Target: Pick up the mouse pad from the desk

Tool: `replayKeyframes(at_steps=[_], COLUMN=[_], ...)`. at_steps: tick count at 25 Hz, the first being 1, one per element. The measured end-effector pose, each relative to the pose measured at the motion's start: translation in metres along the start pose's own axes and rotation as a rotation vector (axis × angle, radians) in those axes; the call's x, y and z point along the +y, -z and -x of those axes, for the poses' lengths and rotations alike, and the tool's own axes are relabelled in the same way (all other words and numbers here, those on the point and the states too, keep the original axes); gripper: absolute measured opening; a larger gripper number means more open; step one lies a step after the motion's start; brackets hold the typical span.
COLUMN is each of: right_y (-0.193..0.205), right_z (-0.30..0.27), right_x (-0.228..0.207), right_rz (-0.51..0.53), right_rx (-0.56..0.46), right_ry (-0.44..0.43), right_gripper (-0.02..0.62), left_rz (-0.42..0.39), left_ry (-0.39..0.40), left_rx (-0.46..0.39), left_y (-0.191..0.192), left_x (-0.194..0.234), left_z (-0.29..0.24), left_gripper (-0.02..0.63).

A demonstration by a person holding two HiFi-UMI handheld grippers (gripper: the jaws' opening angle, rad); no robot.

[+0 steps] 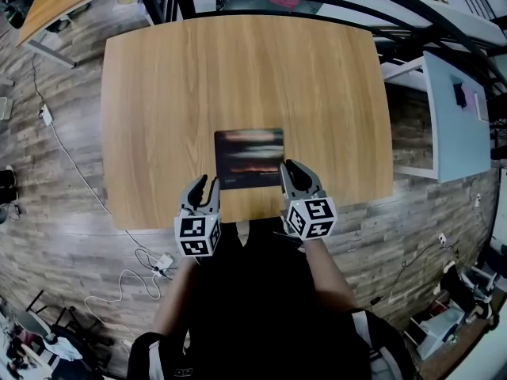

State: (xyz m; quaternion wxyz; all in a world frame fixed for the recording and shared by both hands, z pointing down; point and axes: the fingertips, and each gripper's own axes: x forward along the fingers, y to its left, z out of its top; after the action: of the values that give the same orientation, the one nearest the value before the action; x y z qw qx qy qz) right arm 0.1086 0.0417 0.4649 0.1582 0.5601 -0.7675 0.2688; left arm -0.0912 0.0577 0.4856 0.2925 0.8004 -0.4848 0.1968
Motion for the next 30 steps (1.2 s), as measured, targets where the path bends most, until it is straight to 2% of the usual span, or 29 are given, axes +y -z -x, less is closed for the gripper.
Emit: replayKeyframes(at_steps=[1,3,13,21,30], right_y=[0.006,0.017,0.091,0.147,0.171], right_z=[-0.006,-0.017,-0.055,-0.074,-0.083], right_x=[-0.004,-0.013,-0.051,-0.075,-0.077], right_rz=[-0.002,-0.008,-0.007,-0.028,-0.041], right_rx=[0.022,0.066,0.323,0.490,0.596], right_ry=[-0.005,-0.011,-0.030,-0.007,0.008], right_gripper=[0.046,0.110,0.166,0.175,0.184], left_rz=[0.011,0.033,0.107,0.125,0.159], left_ry=[-0.004,-0.015,-0.077,-0.091,-0.101], left_rx=[0.020,0.056,0.219,0.319,0.403], left_y=[0.006,0.016,0.072,0.104,0.129], left_x=[0.001,0.002,0.015,0.026,0.033], left_z=[-0.007,-0.019,-0.069,-0.099,-0.110], left_gripper=[0.122,0.135,0.175,0.189,0.196])
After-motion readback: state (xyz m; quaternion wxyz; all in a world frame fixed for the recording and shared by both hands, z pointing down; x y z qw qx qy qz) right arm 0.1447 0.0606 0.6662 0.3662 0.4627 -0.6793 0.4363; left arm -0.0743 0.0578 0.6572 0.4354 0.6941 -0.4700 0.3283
